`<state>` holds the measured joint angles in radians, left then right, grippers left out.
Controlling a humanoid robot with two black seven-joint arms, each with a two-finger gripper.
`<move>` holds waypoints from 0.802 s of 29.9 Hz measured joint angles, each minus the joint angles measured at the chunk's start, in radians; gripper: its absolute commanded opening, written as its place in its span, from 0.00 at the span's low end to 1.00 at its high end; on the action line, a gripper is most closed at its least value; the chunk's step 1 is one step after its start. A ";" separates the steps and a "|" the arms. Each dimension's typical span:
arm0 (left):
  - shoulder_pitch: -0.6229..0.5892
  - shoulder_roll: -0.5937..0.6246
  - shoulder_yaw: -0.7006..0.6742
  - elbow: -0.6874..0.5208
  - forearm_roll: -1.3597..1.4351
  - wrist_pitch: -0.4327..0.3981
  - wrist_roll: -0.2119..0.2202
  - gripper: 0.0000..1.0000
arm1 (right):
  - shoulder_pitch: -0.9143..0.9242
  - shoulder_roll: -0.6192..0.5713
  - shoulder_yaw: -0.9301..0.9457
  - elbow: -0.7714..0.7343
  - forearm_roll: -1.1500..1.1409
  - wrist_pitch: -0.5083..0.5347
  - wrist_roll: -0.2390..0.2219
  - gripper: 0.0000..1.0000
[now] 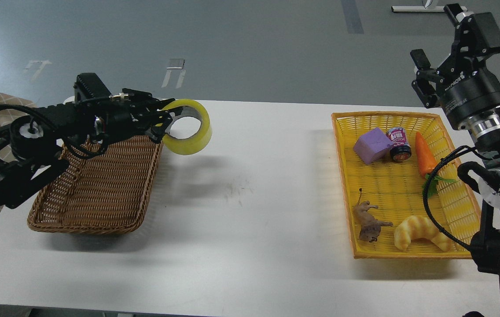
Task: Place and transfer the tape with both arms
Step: 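Lift the tape roll with the left gripper and carry it over the wicker basket, then lower the tape roll into the wicker basket and open the left gripper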
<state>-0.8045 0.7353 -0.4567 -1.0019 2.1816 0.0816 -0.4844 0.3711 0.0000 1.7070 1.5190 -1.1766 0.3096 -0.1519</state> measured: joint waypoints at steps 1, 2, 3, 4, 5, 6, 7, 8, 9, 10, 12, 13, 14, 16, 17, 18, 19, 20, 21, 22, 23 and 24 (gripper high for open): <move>0.004 0.016 0.001 0.000 0.000 0.003 -0.002 0.15 | 0.000 0.000 -0.001 0.000 0.000 -0.001 0.000 0.99; 0.011 0.036 0.001 0.001 0.000 0.010 -0.003 0.15 | 0.000 0.000 -0.001 -0.001 0.000 -0.001 0.000 0.99; 0.021 0.056 0.002 0.002 0.000 0.017 -0.004 0.15 | 0.000 0.000 -0.001 -0.001 0.000 -0.001 0.000 0.99; 0.029 0.071 0.002 0.003 -0.004 0.022 -0.004 0.15 | 0.000 0.000 -0.001 -0.002 0.000 -0.001 0.000 0.99; 0.037 0.085 0.003 0.003 -0.014 0.027 -0.004 0.15 | -0.001 0.000 -0.001 -0.002 0.000 -0.001 0.000 0.99; 0.044 0.097 0.003 0.005 -0.024 0.029 -0.004 0.15 | -0.002 0.000 -0.001 -0.004 0.000 -0.001 -0.001 0.99; 0.047 0.107 0.003 0.007 -0.032 0.030 -0.004 0.16 | -0.002 0.000 -0.001 -0.005 0.000 -0.001 -0.001 0.99; 0.049 0.120 0.003 0.010 -0.039 0.031 -0.004 0.16 | -0.003 0.000 -0.001 -0.006 0.000 -0.001 -0.001 0.99; 0.051 0.135 0.003 0.015 -0.044 0.032 -0.004 0.16 | -0.003 0.000 -0.002 -0.007 0.000 -0.001 -0.001 0.99; 0.053 0.150 0.003 0.019 -0.047 0.032 -0.004 0.18 | -0.003 0.000 -0.003 -0.008 0.000 -0.001 -0.002 0.99; 0.062 0.167 0.003 0.028 -0.049 0.032 -0.004 0.20 | -0.003 0.000 -0.012 -0.009 0.000 -0.001 -0.004 0.99; 0.068 0.172 0.003 0.032 -0.050 0.032 -0.004 0.21 | -0.003 0.000 -0.017 -0.009 0.000 -0.002 -0.005 0.99; 0.077 0.175 0.003 0.037 -0.051 0.033 -0.004 0.21 | -0.003 0.000 -0.020 -0.009 0.000 -0.002 -0.006 0.99; 0.098 0.180 0.003 0.048 -0.052 0.034 -0.004 0.22 | -0.003 0.000 -0.023 -0.010 0.000 -0.003 -0.006 0.99; 0.108 0.181 0.003 0.051 -0.053 0.034 -0.004 0.22 | -0.004 0.000 -0.024 -0.010 0.001 -0.003 -0.006 0.99; 0.118 0.181 0.003 0.054 -0.055 0.034 -0.004 0.22 | -0.006 0.000 -0.025 -0.010 0.001 -0.003 -0.006 0.99; 0.129 0.181 0.003 0.056 -0.057 0.035 -0.004 0.22 | -0.008 0.000 -0.026 -0.010 0.001 -0.003 -0.006 0.99; 0.137 0.181 0.003 0.058 -0.059 0.036 -0.004 0.23 | -0.009 0.000 -0.026 -0.010 0.001 -0.003 -0.006 0.99; 0.145 0.181 0.003 0.061 -0.060 0.038 -0.004 0.28 | -0.010 0.000 -0.026 -0.010 0.001 -0.003 -0.006 0.99; 0.150 0.181 0.003 0.067 -0.061 0.043 -0.004 0.32 | -0.010 0.000 -0.026 -0.010 0.001 -0.003 -0.006 1.00; 0.153 0.178 0.003 0.074 -0.062 0.048 -0.004 0.45 | -0.010 0.000 -0.026 -0.010 0.001 -0.003 -0.006 0.99; 0.155 0.174 0.003 0.080 -0.064 0.053 -0.004 0.56 | -0.011 0.000 -0.026 -0.010 0.001 -0.003 -0.006 0.99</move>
<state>-0.6496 0.9090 -0.4537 -0.9219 2.1176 0.1350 -0.4887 0.3606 0.0000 1.6812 1.5093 -1.1758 0.3065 -0.1580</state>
